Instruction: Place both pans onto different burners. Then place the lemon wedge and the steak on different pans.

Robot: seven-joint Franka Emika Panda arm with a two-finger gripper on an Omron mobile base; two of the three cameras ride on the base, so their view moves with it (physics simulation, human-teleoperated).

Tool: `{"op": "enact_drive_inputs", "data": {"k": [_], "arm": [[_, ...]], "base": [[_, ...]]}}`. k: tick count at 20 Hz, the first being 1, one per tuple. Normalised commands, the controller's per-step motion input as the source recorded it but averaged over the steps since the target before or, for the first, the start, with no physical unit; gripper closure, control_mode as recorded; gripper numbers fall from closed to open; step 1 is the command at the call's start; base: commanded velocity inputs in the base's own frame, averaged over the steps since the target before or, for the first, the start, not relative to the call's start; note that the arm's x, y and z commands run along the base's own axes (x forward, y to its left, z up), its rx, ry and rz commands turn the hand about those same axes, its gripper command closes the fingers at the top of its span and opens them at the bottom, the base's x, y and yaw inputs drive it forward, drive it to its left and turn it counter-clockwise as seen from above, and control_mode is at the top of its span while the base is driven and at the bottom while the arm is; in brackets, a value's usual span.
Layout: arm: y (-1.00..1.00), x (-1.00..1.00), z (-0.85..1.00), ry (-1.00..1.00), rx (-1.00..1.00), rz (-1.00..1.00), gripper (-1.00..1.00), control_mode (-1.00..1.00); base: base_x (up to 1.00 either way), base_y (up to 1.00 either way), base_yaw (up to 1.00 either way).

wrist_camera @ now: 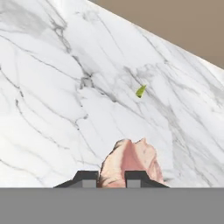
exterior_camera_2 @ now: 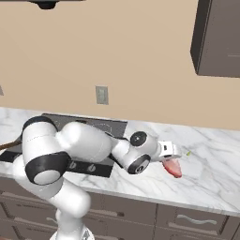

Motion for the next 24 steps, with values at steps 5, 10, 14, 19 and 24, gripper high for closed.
{"op": "enact_drive_inputs", "data": {"k": [5,10,14,19,24], "arm": [[0.44,0.00,0.84,0.07,0.00,0.06,1.00,-1.00],[0.47,-0.02,0.81,0.13,0.00,0.05,1.00,-1.00],[0.46,-0.07,0.74,0.16,0.02,0.01,1.00,-1.00],[0.38,-0.09,0.80,0.17,0.12,0.00,1.00,-1.00],[0.32,-0.02,0.67,0.08,0.16,0.00,1.00,-1.00]], "base": [[0.00,0.00,0.00],[0.00,0.00,0.00],[0.00,0.00,0.00],[0.00,0.00,0.00],[0.00,0.00,0.00]]}}
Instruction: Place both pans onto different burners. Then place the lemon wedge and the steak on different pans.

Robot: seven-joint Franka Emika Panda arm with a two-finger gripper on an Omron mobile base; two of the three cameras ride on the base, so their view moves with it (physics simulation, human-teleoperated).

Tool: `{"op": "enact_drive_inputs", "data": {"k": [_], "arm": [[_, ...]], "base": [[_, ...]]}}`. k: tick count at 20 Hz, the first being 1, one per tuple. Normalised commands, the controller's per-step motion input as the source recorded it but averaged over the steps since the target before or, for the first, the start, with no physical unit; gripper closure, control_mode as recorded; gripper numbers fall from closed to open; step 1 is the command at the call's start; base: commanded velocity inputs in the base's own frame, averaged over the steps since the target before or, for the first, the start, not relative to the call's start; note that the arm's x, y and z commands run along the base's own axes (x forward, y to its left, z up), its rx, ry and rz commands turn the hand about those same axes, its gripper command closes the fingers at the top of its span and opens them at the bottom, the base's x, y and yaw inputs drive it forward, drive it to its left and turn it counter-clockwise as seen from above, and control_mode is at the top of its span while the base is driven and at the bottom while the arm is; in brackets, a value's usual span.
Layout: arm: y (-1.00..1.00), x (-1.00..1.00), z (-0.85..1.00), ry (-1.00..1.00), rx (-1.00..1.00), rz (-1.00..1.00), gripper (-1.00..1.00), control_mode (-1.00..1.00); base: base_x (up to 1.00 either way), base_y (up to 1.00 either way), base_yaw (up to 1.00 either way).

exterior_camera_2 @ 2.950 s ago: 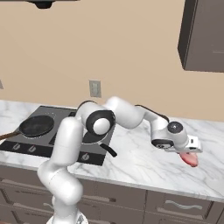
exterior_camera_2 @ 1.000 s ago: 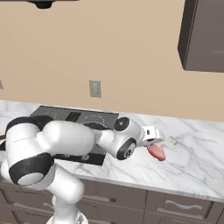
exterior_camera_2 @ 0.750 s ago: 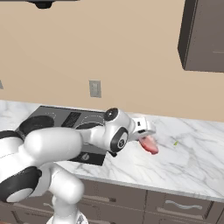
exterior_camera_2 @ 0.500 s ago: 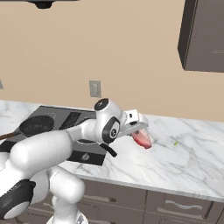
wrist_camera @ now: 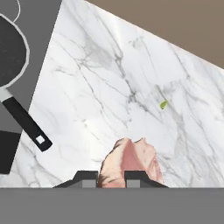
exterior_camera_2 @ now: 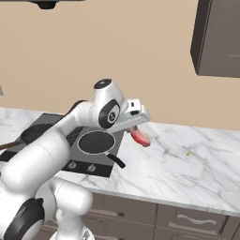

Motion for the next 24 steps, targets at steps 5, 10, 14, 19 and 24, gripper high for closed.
{"op": "enact_drive_inputs", "data": {"k": [5,10,14,19,24], "arm": [[0.50,-0.04,0.46,0.06,0.09,0.00,1.00,-1.00],[0.51,-0.03,0.38,0.02,0.08,0.01,1.00,-1.00],[0.51,-0.05,0.26,0.02,0.11,0.01,1.00,-1.00],[0.64,-0.02,0.05,0.03,0.10,0.00,1.00,-1.00],[0.95,0.00,0.00,0.02,0.01,0.01,1.00,-1.00]], "base": [[0.00,0.00,0.00],[0.00,0.00,0.00],[0.00,0.00,0.00],[0.00,0.00,0.00],[0.00,0.00,0.00]]}}
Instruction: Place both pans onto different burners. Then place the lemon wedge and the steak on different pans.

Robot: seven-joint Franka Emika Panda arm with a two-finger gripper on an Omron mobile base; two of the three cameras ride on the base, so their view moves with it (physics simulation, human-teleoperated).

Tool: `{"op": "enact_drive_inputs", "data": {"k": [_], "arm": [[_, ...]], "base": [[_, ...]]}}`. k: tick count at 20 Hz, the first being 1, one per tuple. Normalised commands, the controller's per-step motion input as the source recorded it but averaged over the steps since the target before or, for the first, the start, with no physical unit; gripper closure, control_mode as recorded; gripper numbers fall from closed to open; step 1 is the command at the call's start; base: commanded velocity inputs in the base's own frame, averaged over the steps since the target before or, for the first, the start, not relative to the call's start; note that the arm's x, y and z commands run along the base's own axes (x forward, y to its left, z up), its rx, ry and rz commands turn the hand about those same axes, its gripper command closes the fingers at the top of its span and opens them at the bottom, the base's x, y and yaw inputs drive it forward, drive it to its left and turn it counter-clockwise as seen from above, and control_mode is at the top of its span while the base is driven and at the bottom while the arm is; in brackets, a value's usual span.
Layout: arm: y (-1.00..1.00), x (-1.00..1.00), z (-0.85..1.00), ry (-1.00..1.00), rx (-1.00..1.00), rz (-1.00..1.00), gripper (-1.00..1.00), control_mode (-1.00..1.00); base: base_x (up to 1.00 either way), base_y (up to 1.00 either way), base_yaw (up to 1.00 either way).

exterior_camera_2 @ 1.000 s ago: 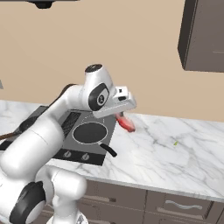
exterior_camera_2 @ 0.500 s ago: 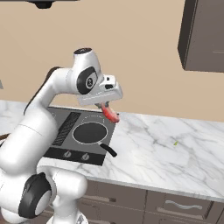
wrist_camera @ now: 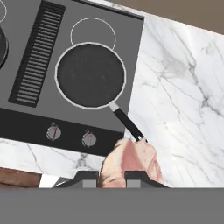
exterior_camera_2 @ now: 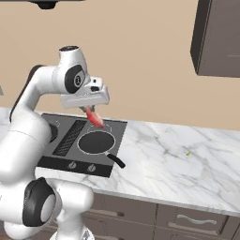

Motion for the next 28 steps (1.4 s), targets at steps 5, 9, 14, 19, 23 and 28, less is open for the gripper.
{"op": "enact_drive_inputs", "data": {"k": [5,9,14,19,23,28], "arm": [[0.97,0.00,0.00,0.04,0.02,0.06,1.00,-1.00],[0.95,0.07,-0.01,0.07,0.06,0.09,1.00,-1.00],[0.96,0.15,-0.06,0.07,0.04,0.08,1.00,-1.00],[0.92,0.41,-0.01,0.06,0.01,0.02,1.00,-1.00],[0.72,0.50,-0.26,0.01,0.00,0.02,1.00,-1.00],[0.63,0.59,-0.42,0.00,0.00,0.00,1.00,-1.00]], "base": [[0.00,0.00,0.00],[0.00,0.00,0.00],[0.00,0.00,0.00],[0.00,0.00,0.00],[0.00,0.00,0.00],[0.00,0.00,0.00]]}}
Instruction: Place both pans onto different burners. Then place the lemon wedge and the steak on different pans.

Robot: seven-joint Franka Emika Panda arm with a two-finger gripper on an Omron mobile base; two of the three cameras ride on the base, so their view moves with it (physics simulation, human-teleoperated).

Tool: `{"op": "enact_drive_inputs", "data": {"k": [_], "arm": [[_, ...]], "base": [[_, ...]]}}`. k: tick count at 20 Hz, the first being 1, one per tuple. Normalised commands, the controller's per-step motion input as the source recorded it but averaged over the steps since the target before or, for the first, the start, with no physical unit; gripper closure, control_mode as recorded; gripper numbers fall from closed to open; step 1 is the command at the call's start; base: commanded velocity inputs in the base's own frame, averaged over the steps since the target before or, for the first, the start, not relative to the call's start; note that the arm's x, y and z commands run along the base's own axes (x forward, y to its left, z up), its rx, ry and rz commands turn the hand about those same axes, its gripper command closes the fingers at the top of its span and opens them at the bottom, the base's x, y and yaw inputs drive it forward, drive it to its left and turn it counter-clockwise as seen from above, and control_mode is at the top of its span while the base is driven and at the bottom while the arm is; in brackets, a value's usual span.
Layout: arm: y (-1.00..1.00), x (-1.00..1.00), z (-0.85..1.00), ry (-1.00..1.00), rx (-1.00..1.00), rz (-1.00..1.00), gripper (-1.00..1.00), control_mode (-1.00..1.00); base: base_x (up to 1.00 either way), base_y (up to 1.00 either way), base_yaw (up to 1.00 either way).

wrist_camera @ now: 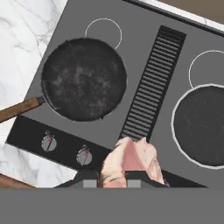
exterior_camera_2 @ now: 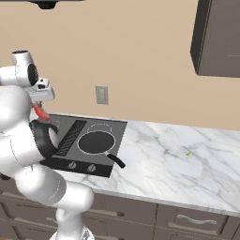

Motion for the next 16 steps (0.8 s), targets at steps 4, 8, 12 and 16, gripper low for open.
{"op": "enact_drive_inputs", "data": {"k": [4,8,12,16], "arm": [[0.55,0.58,-0.47,0.00,0.00,0.00,1.00,-1.00],[0.57,0.52,-0.32,0.03,0.00,0.00,1.00,-1.00],[0.50,0.45,-0.26,0.05,0.00,0.00,1.00,-1.00],[0.19,0.37,-0.31,0.02,0.00,0.00,1.00,-1.00]], "base": [[0.00,0.00,0.00],[0.00,0.00,0.00],[0.00,0.00,0.00],[0.00,0.00,0.00]]}}
